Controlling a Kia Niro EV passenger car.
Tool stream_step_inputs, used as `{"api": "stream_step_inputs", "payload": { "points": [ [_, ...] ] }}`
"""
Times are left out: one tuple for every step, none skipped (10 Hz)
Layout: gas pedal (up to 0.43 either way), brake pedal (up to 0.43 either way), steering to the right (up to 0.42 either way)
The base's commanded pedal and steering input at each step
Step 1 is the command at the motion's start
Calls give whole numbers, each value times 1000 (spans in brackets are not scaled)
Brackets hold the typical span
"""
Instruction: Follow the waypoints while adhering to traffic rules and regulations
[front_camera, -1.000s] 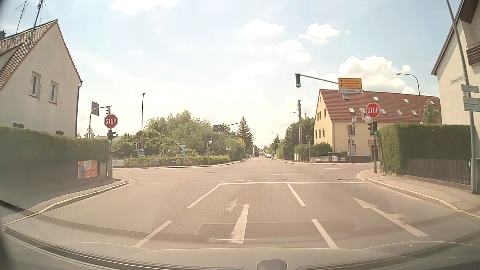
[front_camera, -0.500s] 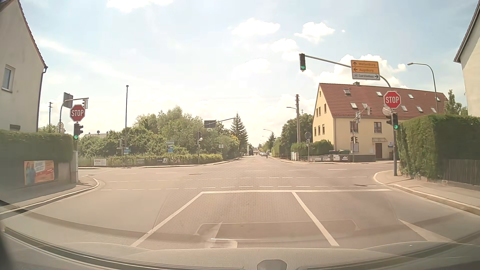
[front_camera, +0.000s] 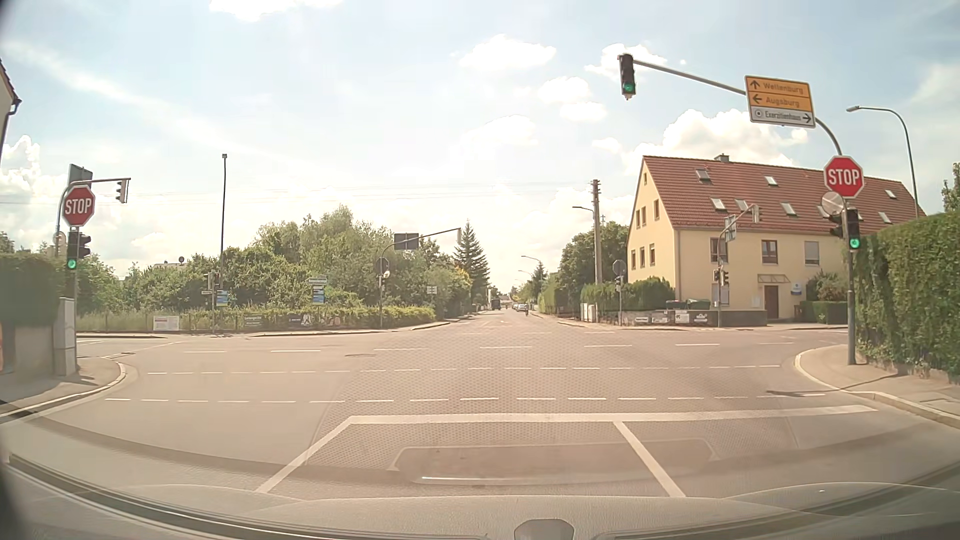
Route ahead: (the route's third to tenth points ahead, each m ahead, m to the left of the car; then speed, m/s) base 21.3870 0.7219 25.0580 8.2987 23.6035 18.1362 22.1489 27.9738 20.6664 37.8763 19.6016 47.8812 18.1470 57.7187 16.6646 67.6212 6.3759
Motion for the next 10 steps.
{"api": "stream_step_inputs", "payload": {
  "points": [
    [0, 0, 12],
    [0, 0, 12],
    [0, 0, 14],
    [0, 0, 14],
    [28, 0, 15],
    [28, 0, 13],
    [28, 0, 11],
    [20, 0, 8],
    [20, 0, 4],
    [0, 0, 0]
  ]
}}
